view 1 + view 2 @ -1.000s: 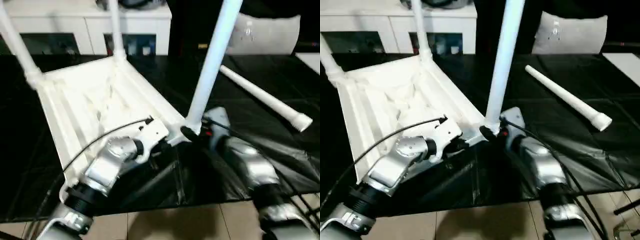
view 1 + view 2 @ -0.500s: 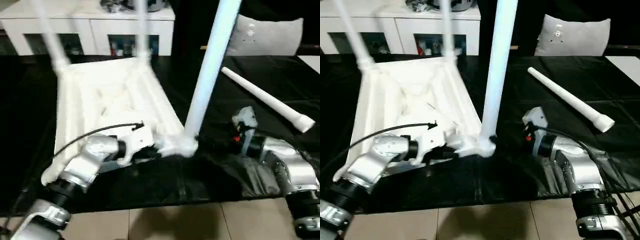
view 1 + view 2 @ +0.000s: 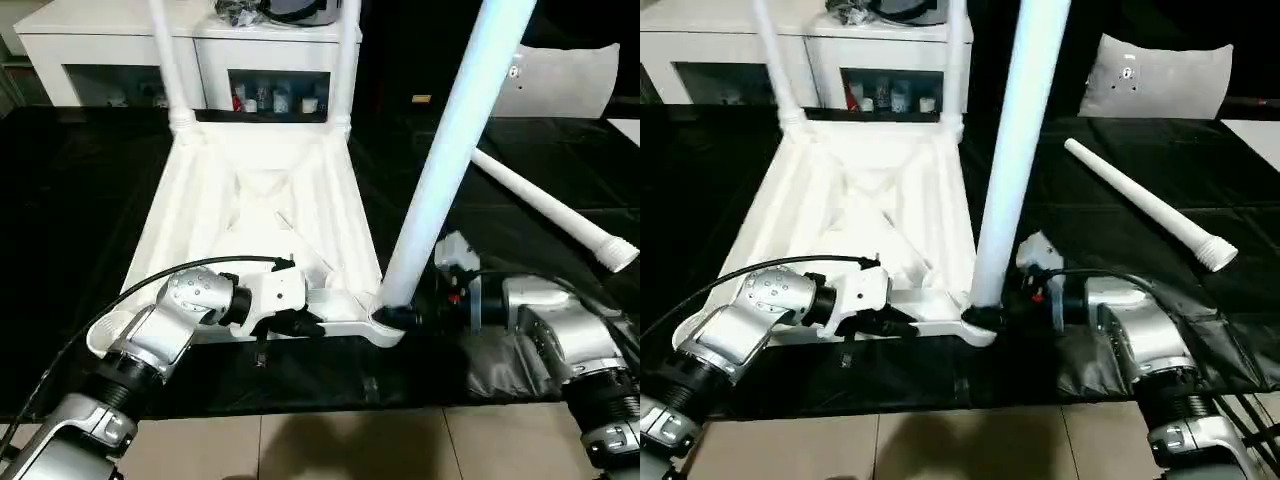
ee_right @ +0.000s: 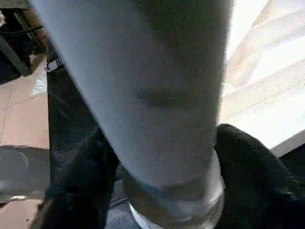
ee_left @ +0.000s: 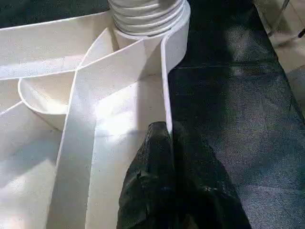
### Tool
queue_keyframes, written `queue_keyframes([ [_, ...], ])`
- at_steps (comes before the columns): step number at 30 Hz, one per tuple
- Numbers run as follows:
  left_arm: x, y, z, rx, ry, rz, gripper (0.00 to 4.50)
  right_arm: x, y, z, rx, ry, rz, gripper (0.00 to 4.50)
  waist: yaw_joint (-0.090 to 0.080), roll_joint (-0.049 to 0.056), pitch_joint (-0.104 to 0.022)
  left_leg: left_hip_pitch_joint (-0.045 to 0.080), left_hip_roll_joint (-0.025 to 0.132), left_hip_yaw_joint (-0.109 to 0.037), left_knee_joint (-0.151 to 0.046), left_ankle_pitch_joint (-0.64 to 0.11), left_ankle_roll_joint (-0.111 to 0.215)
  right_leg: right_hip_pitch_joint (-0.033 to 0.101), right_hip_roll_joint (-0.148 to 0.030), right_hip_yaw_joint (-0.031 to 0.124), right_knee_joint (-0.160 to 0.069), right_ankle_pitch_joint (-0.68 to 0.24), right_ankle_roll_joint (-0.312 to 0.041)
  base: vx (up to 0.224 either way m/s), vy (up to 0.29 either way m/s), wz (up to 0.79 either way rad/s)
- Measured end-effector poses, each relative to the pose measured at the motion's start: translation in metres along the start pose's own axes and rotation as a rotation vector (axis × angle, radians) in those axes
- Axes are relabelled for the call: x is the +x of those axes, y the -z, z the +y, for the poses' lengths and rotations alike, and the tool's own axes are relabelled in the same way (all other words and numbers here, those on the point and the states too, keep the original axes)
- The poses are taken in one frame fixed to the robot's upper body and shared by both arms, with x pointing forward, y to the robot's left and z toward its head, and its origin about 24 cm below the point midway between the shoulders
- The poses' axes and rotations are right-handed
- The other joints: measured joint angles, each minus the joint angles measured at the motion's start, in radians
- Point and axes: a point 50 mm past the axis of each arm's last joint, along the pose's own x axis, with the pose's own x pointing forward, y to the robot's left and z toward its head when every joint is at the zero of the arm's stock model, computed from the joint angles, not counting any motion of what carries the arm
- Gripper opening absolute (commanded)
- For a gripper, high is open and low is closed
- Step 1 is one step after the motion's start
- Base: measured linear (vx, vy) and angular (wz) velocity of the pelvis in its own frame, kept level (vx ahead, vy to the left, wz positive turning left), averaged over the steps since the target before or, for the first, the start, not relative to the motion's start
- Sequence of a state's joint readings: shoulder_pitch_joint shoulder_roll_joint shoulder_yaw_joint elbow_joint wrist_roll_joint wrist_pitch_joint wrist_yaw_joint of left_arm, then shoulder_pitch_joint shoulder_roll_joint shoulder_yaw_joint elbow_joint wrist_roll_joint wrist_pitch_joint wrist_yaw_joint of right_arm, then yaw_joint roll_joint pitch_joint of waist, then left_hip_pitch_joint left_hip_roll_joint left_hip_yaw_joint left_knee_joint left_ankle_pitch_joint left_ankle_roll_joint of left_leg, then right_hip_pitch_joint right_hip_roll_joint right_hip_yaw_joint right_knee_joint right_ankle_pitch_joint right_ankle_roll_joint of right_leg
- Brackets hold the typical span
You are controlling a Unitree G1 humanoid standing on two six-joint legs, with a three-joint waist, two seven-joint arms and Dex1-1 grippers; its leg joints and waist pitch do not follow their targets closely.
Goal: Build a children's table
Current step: Rotate leg to tighten
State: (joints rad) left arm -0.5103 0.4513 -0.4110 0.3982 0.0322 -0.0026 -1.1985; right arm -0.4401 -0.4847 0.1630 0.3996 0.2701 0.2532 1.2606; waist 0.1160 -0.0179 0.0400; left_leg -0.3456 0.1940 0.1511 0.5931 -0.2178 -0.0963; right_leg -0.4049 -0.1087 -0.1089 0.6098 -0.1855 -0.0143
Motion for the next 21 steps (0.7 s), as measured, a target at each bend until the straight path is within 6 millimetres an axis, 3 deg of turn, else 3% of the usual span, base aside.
queue_keyframes([
  [7, 0.0013, -0.0006, -0.0011, 0.005, 0.019, -0.006, 0.0, -0.0048, -0.0004, -0.0001, 0.011, -0.015, 0.012, 2.48, 0.004, 0.0, 0.0, 0.0, 0.0, 0.0, 0.0, 0.0, 0.0, 0.0, 0.0, 0.0, 0.0, 0.0, 0.0, 0.0, 0.0, 0.0],
  [21, 0.0063, 0.0004, -0.0031, -0.064, 0.0, -0.031, 0.0, -0.0022, 0.0053, 0.0052, 0.041, 0.019, -0.01, 2.35, 0.007, 0.004, -0.003, 0.005, 0.0, 0.001, 0.001, 0.0, 0.0, 0.003, 0.0, 0.001, 0.001, 0.0, 0.0, 0.0, 0.0, 0.0],
])
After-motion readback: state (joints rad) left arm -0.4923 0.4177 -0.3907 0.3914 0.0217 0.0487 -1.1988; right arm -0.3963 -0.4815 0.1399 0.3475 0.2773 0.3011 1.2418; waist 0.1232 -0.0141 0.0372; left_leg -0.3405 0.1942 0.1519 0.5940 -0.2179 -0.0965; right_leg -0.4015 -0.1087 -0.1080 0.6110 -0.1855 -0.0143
